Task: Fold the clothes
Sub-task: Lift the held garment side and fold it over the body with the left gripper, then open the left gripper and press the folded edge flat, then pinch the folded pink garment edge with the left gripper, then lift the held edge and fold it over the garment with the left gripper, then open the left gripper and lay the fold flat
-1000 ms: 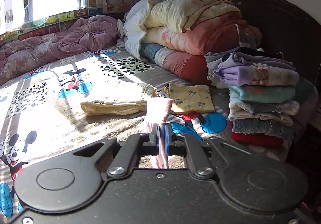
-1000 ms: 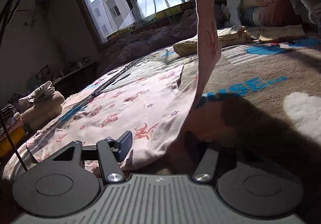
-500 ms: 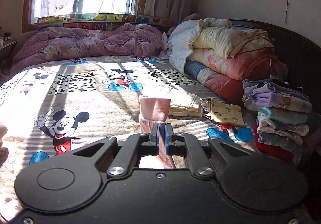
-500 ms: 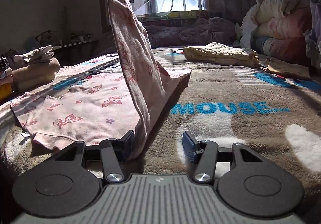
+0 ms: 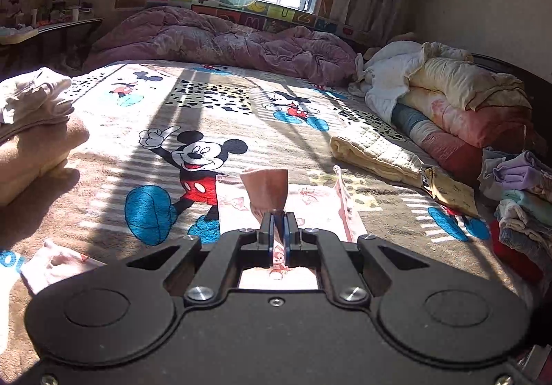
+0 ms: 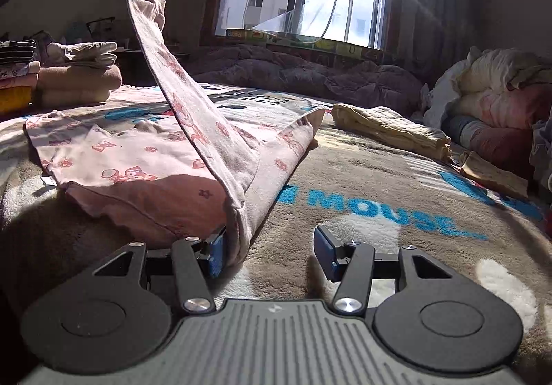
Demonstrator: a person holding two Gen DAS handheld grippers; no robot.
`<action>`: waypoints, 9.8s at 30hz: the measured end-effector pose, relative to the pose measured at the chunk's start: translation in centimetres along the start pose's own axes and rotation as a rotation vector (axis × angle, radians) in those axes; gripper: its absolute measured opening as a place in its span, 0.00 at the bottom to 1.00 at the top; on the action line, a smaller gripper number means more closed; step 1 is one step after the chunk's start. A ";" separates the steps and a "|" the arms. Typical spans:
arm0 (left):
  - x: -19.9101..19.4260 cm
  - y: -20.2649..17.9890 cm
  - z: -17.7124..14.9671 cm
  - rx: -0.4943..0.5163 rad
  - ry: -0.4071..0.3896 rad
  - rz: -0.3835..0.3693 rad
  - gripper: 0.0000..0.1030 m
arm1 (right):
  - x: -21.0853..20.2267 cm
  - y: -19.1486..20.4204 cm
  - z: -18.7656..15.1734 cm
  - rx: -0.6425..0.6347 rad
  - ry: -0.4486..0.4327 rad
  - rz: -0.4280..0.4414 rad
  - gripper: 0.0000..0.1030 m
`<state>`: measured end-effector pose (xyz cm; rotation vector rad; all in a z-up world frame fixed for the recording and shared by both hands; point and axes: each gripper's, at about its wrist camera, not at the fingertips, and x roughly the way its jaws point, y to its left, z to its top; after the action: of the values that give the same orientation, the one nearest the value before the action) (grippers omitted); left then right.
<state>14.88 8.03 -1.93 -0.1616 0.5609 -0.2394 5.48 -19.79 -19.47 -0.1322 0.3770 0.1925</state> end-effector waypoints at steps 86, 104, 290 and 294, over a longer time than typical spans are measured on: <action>32.5 -3.4 3.3 -0.297 0.282 -0.250 0.00 | 7.6 0.1 6.4 0.087 0.152 0.500 0.66; 32.3 -6.3 4.2 0.074 0.224 -0.065 0.05 | 7.3 0.5 6.1 0.051 0.214 0.507 0.68; -1.8 9.9 -10.8 -0.526 -0.090 0.145 0.45 | -3.2 -0.3 4.0 0.191 0.051 0.347 0.66; -3.8 13.8 -12.9 -0.686 -0.126 0.195 0.45 | -3.3 -1.5 4.5 0.290 0.043 0.345 0.66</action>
<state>7.25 21.20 -13.79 -0.7766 0.5121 0.1616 4.37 -21.07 -13.97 0.2168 0.4650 0.4732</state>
